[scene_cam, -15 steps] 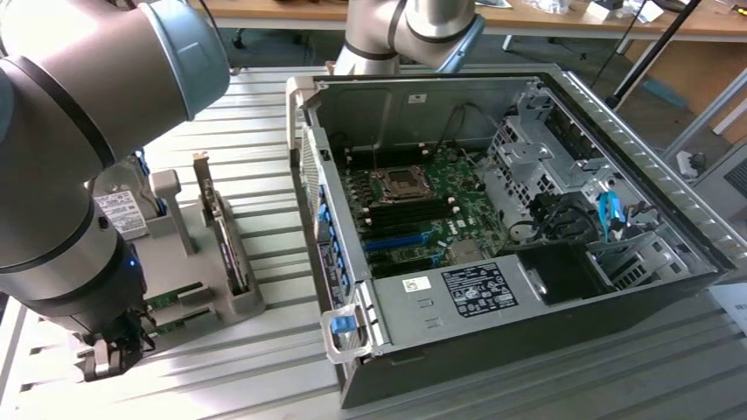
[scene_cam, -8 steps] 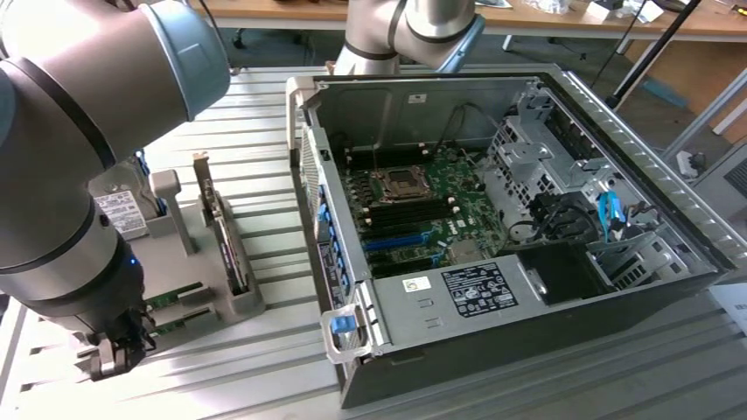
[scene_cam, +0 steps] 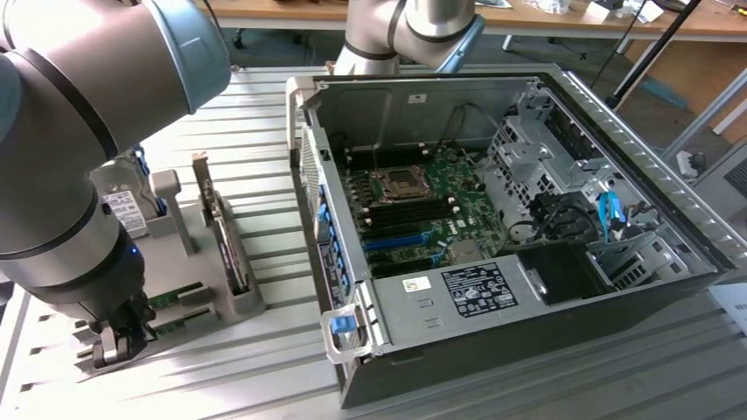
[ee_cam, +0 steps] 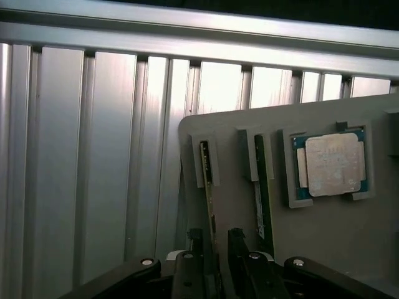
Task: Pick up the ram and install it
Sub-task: 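Pick up the ram and move it above insertion slot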
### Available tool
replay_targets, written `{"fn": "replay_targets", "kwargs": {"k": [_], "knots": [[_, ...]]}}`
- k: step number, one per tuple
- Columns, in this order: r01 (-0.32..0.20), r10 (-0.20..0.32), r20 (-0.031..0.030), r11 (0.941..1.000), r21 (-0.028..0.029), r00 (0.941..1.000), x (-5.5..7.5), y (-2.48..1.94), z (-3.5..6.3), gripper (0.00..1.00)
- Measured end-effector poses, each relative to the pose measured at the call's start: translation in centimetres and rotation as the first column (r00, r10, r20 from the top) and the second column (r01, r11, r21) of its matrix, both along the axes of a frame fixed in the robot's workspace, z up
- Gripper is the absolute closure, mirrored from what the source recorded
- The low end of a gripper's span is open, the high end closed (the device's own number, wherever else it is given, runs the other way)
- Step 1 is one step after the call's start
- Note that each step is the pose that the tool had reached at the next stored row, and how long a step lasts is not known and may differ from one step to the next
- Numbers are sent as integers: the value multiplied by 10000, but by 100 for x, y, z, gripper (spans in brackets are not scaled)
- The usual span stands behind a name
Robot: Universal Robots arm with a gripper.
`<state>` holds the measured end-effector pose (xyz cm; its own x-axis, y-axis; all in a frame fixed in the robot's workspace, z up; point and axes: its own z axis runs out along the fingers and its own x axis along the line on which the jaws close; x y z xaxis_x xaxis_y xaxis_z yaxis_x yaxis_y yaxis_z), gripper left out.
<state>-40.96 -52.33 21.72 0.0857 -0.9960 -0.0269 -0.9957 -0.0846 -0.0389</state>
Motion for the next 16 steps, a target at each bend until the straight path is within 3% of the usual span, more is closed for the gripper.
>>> {"fn": "replay_targets", "kwargs": {"k": [12, 16], "knots": [[-28, 28, 0, 10000, -2, 10000, -1, 1, -97, 70], [-661, 661, 0, 9978, -1, 9978, -1, 1, -107, 70]]}}
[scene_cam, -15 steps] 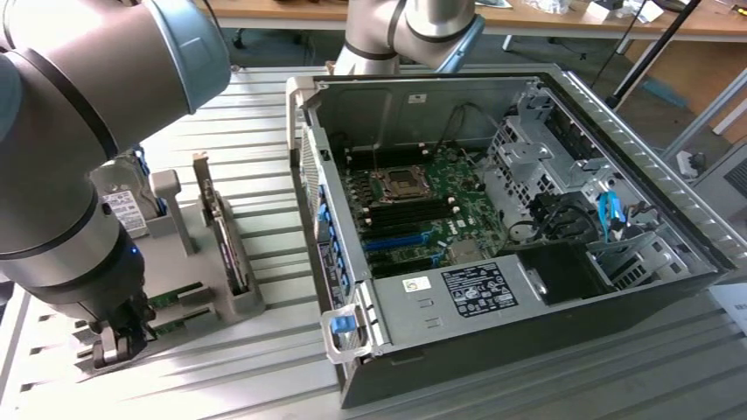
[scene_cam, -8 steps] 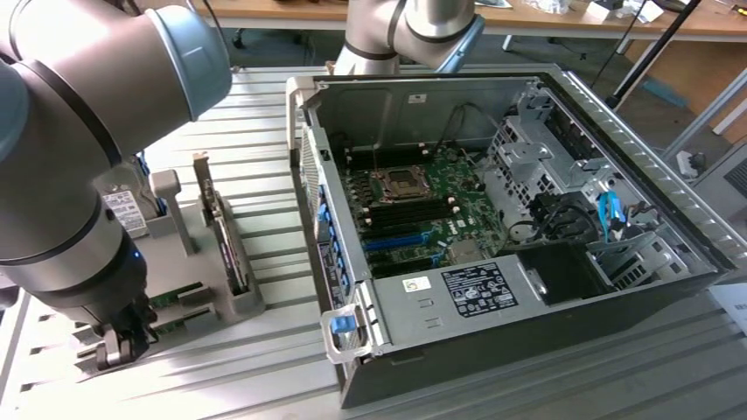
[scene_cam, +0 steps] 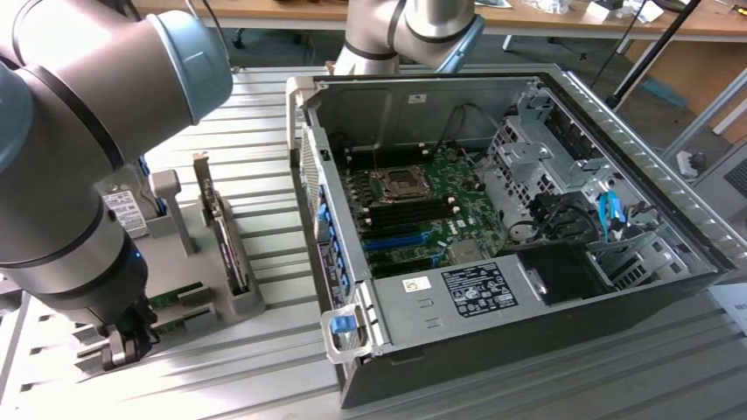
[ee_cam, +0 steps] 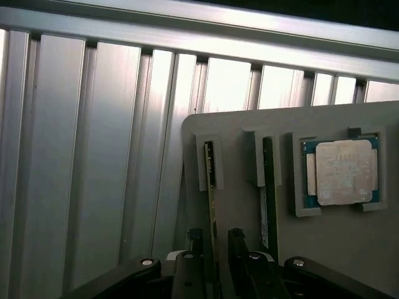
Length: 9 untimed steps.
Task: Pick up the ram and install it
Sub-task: 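Pick up the ram and move it above insertion slot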
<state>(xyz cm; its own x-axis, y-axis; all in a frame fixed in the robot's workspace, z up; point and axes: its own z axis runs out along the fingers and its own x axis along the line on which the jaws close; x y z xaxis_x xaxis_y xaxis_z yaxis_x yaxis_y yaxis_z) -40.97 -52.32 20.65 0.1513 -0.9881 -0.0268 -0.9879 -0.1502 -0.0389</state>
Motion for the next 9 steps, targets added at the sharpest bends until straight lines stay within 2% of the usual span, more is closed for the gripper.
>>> {"fn": "replay_targets", "kwargs": {"k": [2, 9], "knots": [[-220, 220, 1, 9998, -1, 9998, 0, 0, -1, 70], [-225, 225, 1, 9997, 4, 9997, 1, 0, -2, 70]]}}
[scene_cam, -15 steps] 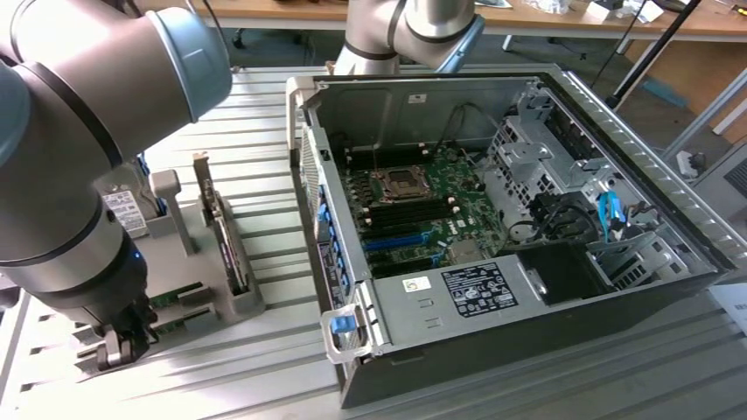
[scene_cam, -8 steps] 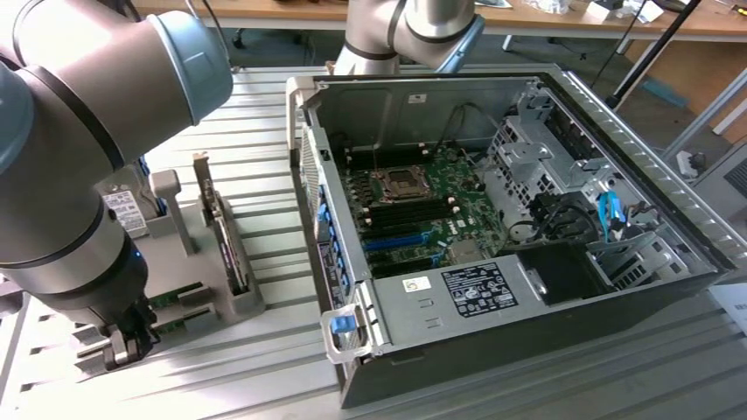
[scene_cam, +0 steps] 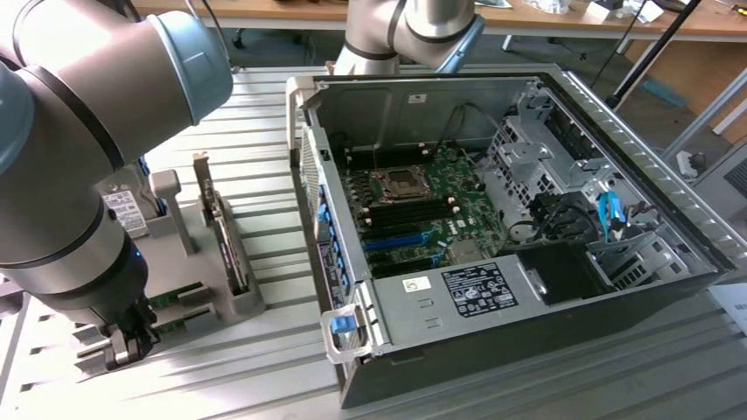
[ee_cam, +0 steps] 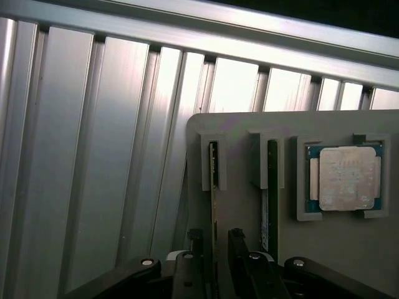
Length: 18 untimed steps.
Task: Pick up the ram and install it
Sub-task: 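Pick up the ram and move it above insertion slot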
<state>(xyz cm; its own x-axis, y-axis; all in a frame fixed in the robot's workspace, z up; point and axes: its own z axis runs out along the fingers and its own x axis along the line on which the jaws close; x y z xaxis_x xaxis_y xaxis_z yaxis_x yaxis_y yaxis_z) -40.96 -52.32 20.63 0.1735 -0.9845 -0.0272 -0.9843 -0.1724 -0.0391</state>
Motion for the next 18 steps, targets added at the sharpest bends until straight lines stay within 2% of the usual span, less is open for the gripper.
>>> {"fn": "replay_targets", "kwargs": {"k": [7, 8, 10, 13, 14, 15, 18], "knots": [[0, 0, -1, 10000, 0, 10000, 0, 0, 0, 69], [0, 0, 0, 10000, 0, 10000, 0, 0, 0, 63], [0, 0, -1, 10000, 0, 10000, 0, 0, 0, 63], [0, 0, -1, 10000, 0, 10000, 0, 0, 0, 45], [0, 0, -1, 10000, 0, 10000, 0, 0, 0, 45], [0, 0, -1, 10000, 0, 10000, 0, 0, 0, 38], [0, 0, 0, 10000, 0, 10000, 0, 0, 0, 38]]}}
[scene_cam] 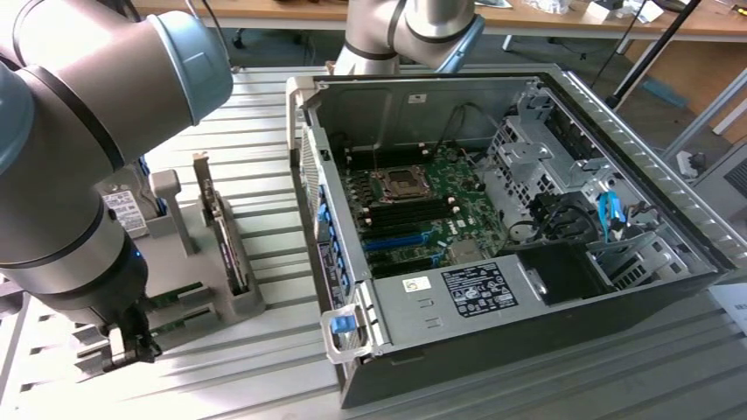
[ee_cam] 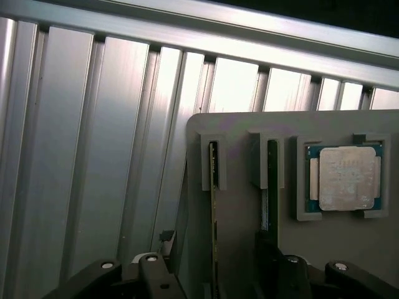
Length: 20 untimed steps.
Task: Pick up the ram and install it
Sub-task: 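Pick up the ram and move it above insertion slot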
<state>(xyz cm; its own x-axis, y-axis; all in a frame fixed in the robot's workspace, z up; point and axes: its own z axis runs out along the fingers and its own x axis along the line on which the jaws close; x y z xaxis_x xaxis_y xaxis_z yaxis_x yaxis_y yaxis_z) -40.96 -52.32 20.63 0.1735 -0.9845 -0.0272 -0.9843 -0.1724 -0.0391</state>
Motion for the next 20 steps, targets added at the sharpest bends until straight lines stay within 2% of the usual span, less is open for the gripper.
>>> {"fn": "replay_targets", "kwargs": {"k": [2, 6, 7, 10, 20], "knots": [[0, 0, -1, 10000, 0, 10000, 0, 0, 0, 40], [0, 0, 0, 10000, 0, 10000, 0, 0, 0, 65], [0, 0, 0, 10000, 0, 10000, 0, 0, 0, 65], [0, 0, 0, 10000, 0, 10000, 0, 0, 0, 84], [0, 0, 0, 10000, 0, 10000, 0, 0, 0, 87]]}}
